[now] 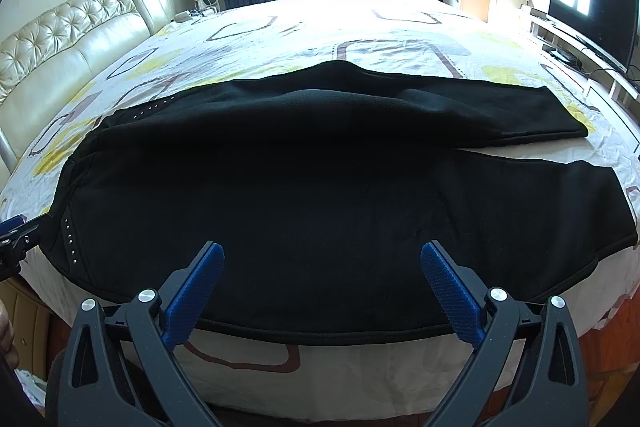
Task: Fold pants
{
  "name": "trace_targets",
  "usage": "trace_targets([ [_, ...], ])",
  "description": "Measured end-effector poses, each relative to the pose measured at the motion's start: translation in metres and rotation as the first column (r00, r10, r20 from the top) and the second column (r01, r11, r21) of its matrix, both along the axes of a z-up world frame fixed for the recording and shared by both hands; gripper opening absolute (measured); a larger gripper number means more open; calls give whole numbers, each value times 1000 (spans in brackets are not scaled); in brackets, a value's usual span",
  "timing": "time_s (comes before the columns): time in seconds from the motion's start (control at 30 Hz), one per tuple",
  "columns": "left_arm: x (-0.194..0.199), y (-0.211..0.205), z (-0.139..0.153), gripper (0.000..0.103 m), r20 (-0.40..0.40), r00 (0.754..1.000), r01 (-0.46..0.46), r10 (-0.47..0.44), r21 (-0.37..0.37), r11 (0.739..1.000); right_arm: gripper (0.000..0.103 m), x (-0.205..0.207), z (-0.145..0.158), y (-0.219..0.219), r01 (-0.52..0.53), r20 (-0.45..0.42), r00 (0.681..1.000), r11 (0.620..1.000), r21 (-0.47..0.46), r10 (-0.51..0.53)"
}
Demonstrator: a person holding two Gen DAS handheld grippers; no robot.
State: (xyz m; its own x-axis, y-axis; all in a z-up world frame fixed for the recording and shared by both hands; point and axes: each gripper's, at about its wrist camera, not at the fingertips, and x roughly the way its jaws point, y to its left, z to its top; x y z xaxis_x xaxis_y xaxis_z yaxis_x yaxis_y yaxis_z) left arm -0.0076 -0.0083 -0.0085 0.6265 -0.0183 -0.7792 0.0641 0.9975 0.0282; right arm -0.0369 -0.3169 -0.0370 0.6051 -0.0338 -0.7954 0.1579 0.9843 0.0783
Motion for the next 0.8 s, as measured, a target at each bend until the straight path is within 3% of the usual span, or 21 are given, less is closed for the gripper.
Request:
trace_targets([
  [0.8,-1,-3,-1,101,-6,1000,10,-10,0,1000,98,0,-5,5,-15,-17,1000,1000,6,15],
])
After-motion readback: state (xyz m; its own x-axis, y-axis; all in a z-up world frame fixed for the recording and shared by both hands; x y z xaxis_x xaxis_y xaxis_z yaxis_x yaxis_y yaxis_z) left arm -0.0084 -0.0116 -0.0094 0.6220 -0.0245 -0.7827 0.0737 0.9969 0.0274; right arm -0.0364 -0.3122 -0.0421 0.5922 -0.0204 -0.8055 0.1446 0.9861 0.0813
